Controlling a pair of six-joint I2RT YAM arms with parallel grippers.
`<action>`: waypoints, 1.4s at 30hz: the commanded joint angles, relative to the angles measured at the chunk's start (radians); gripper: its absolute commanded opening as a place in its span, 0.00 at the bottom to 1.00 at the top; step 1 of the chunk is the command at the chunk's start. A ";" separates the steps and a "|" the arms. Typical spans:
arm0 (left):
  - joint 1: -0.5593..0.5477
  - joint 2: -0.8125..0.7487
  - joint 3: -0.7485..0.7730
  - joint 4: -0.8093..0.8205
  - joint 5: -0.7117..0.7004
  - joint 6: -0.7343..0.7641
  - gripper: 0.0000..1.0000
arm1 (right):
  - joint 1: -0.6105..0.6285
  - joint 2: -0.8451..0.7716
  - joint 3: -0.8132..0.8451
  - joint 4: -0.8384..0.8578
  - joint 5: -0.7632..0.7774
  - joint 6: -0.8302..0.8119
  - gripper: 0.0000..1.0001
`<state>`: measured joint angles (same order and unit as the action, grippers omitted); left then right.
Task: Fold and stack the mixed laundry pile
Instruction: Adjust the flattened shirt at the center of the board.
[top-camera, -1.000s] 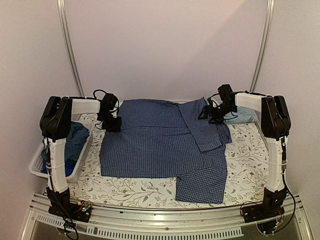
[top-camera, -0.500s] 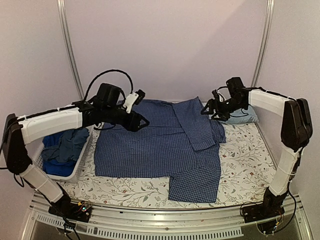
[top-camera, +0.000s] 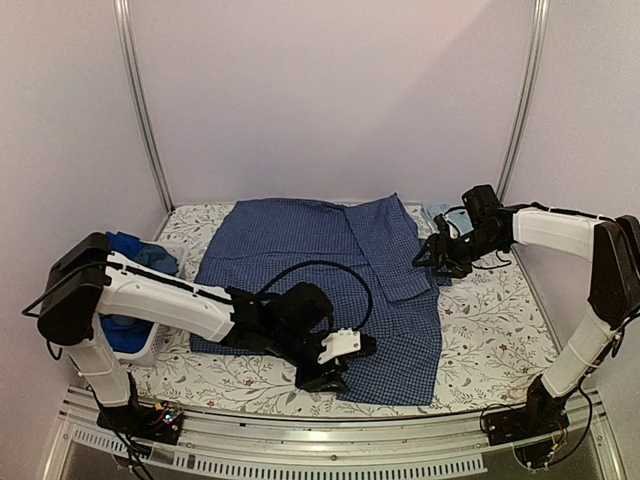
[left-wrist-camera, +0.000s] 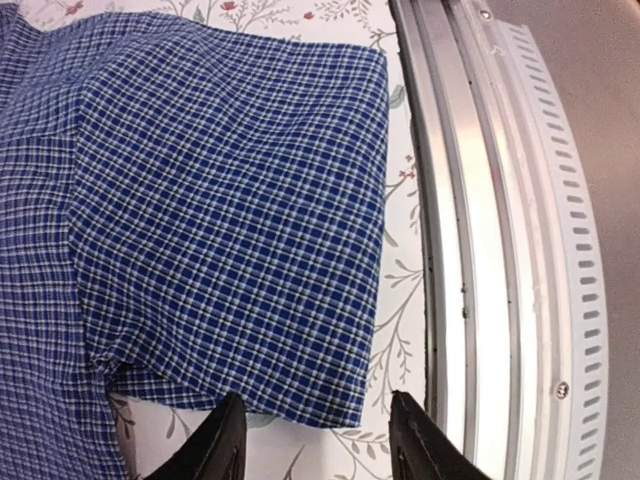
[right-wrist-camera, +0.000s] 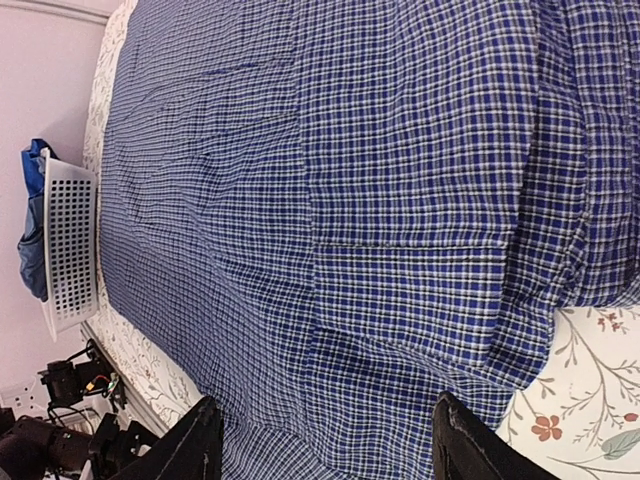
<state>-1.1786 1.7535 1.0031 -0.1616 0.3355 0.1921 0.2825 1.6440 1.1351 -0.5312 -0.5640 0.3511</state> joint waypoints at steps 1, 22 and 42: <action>0.016 -0.018 0.046 0.079 -0.054 0.012 0.49 | 0.003 0.059 0.061 -0.018 0.157 0.001 0.70; 0.028 0.057 0.130 0.045 -0.123 0.044 0.52 | 0.002 0.293 0.304 -0.059 -0.067 -0.045 0.03; -0.026 0.152 0.193 -0.030 0.015 0.209 0.57 | -0.123 0.678 0.841 0.433 -0.340 0.379 0.75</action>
<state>-1.1774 1.8996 1.2015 -0.1570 0.2798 0.3336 0.1406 2.4996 2.0766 -0.0673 -0.8818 0.7956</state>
